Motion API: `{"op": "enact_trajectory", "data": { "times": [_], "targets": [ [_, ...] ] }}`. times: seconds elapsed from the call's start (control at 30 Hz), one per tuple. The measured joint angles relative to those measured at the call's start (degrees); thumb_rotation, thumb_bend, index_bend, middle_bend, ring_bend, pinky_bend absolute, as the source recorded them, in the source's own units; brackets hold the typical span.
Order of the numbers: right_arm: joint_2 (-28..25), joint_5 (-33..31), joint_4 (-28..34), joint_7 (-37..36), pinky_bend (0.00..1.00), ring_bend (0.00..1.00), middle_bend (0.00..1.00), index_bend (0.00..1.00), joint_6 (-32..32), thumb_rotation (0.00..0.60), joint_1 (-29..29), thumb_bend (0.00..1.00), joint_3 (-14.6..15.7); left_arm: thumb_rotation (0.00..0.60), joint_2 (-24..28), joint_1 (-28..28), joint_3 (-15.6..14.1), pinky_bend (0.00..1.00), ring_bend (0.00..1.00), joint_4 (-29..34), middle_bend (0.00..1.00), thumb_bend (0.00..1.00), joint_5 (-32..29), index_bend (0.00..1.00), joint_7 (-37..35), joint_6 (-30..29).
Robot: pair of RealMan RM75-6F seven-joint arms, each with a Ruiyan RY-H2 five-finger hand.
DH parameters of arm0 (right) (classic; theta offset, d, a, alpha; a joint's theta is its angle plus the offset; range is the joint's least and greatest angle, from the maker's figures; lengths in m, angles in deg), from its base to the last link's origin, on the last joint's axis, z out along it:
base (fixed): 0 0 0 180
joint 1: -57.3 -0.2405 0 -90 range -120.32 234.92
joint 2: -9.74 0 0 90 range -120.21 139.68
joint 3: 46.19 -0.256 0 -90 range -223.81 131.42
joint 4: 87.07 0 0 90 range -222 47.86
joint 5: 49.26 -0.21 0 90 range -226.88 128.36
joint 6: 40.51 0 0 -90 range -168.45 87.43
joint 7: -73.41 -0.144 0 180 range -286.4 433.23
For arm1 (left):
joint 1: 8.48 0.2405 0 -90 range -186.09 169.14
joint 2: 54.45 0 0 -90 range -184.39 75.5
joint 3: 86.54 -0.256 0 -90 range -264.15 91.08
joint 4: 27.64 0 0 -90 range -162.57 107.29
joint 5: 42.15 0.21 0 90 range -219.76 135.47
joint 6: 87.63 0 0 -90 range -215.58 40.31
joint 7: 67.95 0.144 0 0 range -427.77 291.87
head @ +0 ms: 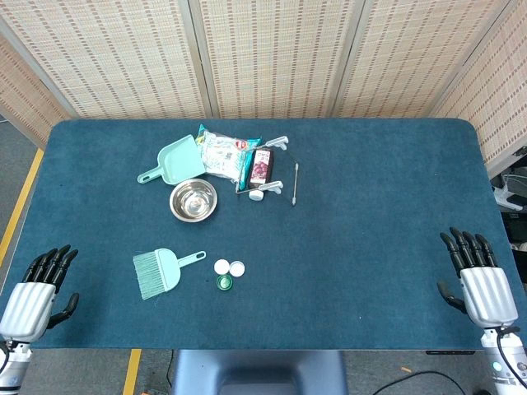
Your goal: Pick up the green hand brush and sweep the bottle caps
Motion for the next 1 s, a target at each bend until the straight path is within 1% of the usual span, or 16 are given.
{"op": "enact_trajectory", "data": {
  "times": [0.1, 0.17, 0.2, 0.27, 0.33, 0.37, 0.43, 0.53, 0.63, 0.77, 0.87, 1.0],
  "targets": [
    [-0.1, -0.1, 0.1, 0.0, 0.00, 0.00, 0.00, 0.00, -0.1, 0.600, 0.1, 0.25, 0.1, 0.600, -0.5, -0.2, 0.2, 0.13, 0.00, 0.0, 0.00, 0.41, 0.0, 0.00, 0.0, 0.1],
    [-0.3, -0.1, 0.2, -0.2, 0.00, 0.00, 0.00, 0.00, 0.1, 0.600, 0.2, 0.25, 0.0, 0.600, -1.3, -0.6, 0.4, 0.18, 0.00, -0.4, 0.00, 0.40, 0.3, 0.00, -0.4, 0.1],
    [-0.4, -0.1, 0.2, -0.3, 0.00, 0.00, 0.00, 0.00, 0.3, 0.600, 0.2, 0.25, 0.0, 0.600, -1.7, -0.8, 0.5, 0.23, 0.02, -0.7, 0.02, 0.40, 0.3, 0.00, -0.9, 0.2],
    [-0.5, 0.0, 0.3, -0.5, 0.00, 0.00, 0.00, 0.00, 0.7, 0.600, 0.4, 0.25, -0.1, 0.600, -3.0, -1.7, 1.0, 0.33, 0.09, -1.3, 0.06, 0.39, 0.5, 0.02, -2.7, 0.8],
    [-0.5, 0.1, 0.3, -0.5, 0.00, 0.00, 0.00, 0.00, 0.8, 0.600, 0.4, 0.25, -0.1, 0.600, -4.6, -2.9, 1.5, 0.46, 0.22, -2.1, 0.12, 0.38, 0.6, 0.07, -4.4, 1.8],
    [-0.6, 0.1, 0.3, -0.6, 0.00, 0.00, 0.00, 0.00, 0.7, 0.600, 0.4, 0.25, -0.1, 0.600, -5.8, -3.9, 1.9, 0.49, 0.26, -2.6, 0.14, 0.38, 0.6, 0.09, -5.0, 2.6],
    [-0.6, -0.2, 0.2, -0.6, 0.00, 0.00, 0.00, 0.00, 0.4, 0.600, 0.4, 0.25, -0.1, 0.600, -7.0, -5.0, 2.5, 0.60, 0.38, -3.1, 0.19, 0.37, 0.6, 0.12, -4.7, 3.5],
    [-0.6, -0.4, 0.1, -0.5, 0.00, 0.00, 0.00, 0.00, 0.3, 0.600, 0.3, 0.25, -0.2, 0.600, -9.1, -6.5, 3.2, 0.74, 0.49, -3.2, 0.21, 0.36, 0.2, 0.13, -2.5, 4.9],
    [-0.5, -0.5, 0.2, -0.2, 0.00, 0.00, 0.00, 0.00, 0.6, 0.600, 0.4, 0.25, -0.3, 0.600, -10.4, -8.0, 3.5, 0.78, 0.56, -1.9, 0.23, 0.36, -0.8, 0.15, 1.1, 7.9],
    [-0.4, -0.4, 0.4, 0.2, 0.00, 0.00, 0.00, 0.00, 0.9, 0.600, 0.6, 0.25, -0.3, 0.600, -13.5, -10.3, 4.2, 0.78, 0.57, -0.2, 0.27, 0.35, -3.8, 0.18, 6.7, 12.2],
    [-0.4, -0.4, 0.4, 0.2, 0.00, 0.00, 0.00, 0.00, 0.9, 0.600, 0.6, 0.25, -0.4, 0.600, -15.4, -12.1, 5.0, 0.78, 0.59, 0.5, 0.27, 0.35, -7.1, 0.18, 7.8, 15.5],
    [-0.4, -0.7, 0.3, 0.3, 0.00, 0.00, 0.00, 0.00, 0.6, 0.600, 0.6, 0.25, -0.4, 0.600, -18.1, -14.3, 6.1, 0.79, 0.61, 0.3, 0.27, 0.35, -9.4, 0.18, 10.2, 17.8]
  ]
}}
